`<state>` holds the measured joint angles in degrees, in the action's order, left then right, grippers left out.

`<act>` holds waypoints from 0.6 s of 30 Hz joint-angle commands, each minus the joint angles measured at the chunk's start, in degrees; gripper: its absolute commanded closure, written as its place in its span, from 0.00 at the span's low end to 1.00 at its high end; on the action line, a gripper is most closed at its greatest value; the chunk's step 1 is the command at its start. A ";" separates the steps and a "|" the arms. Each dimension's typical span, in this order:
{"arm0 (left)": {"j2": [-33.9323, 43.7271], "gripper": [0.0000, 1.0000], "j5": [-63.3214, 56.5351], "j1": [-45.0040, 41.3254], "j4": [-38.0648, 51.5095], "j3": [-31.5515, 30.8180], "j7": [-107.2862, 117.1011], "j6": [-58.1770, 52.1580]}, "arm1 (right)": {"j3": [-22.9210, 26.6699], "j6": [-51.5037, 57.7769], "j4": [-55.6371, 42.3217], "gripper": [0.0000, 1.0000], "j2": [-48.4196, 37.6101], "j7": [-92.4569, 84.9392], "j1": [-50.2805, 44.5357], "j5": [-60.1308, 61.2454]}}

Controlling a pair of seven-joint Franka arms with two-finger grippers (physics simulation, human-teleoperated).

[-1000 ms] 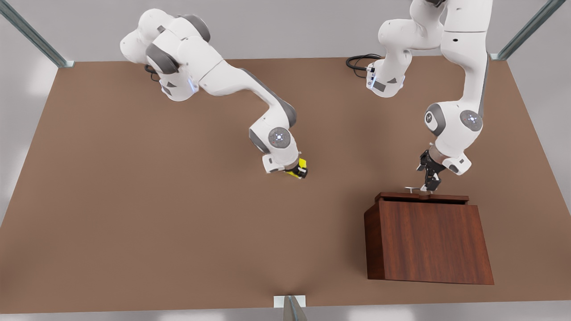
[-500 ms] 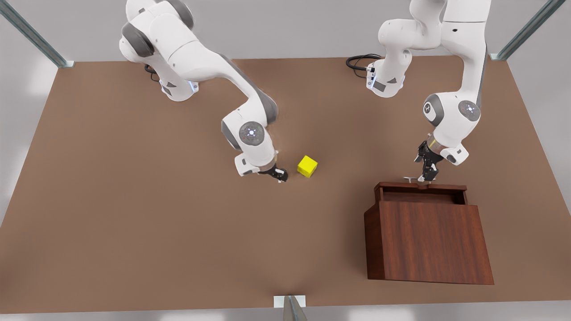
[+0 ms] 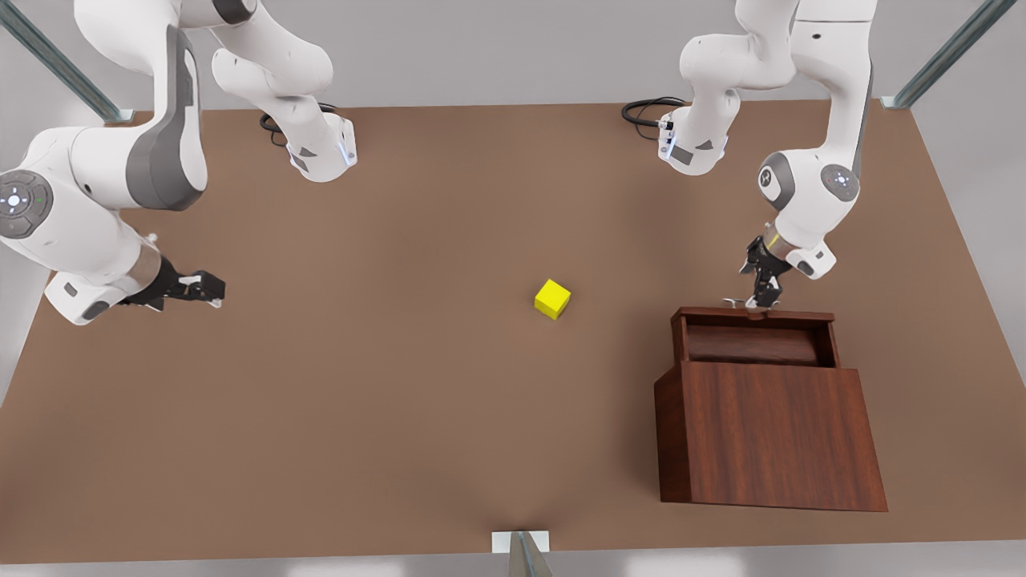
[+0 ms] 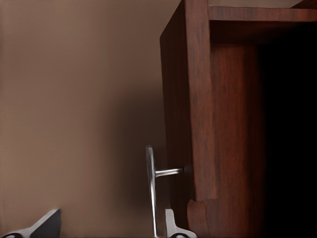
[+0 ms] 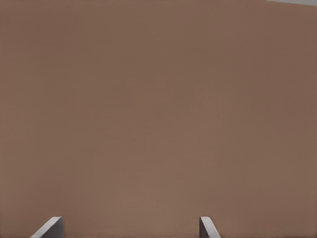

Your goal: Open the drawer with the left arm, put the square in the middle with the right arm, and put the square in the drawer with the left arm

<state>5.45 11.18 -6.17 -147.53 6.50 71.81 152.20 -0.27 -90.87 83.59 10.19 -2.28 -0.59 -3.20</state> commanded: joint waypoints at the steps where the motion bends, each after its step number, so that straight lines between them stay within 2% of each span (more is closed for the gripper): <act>1: 0.09 0.00 -0.02 0.01 -0.04 0.00 0.00 -0.50 | 0.00 -0.01 0.00 0.00 0.09 -0.09 0.93 0.38; 7: 8.17 0.00 -0.45 -0.07 -0.22 0.00 -0.88 -8.15 | 0.00 -2.47 -2.29 0.00 2.03 0.08 2.17 1.09; 9: 7.30 0.00 -0.98 -0.69 3.30 -0.09 -5.35 -7.53 | 0.09 -2.47 -2.29 0.00 2.02 0.08 2.87 1.00; 12: 2.12 0.00 -0.98 -0.95 13.74 -4.48 -24.49 -12.53 | 0.53 -2.56 -2.29 0.00 1.94 0.08 3.75 0.91; 14: -5.52 0.00 -0.98 -1.74 29.38 -8.43 -33.83 -25.00 | 0.62 -2.73 -3.25 0.00 2.72 0.08 4.01 0.91; 15: -8.16 0.00 -1.07 -2.18 33.86 -10.36 -36.20 -27.73 | 0.62 -3.26 -4.39 0.00 3.17 0.08 4.01 1.00; 16: -12.03 0.00 -3.17 -5.60 40.29 -10.99 -37.00 -31.44 | 0.62 -3.26 -4.40 0.00 3.26 0.08 4.10 1.00; 18: -17.92 0.00 -4.67 -12.99 46.27 -11.07 -37.00 -32.23 | 0.62 -3.70 -4.40 0.00 3.26 0.08 4.10 1.00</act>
<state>-13.90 8.19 -21.69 -100.15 -4.58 33.84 119.97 0.43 -94.57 79.11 13.69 -2.20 3.52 -2.20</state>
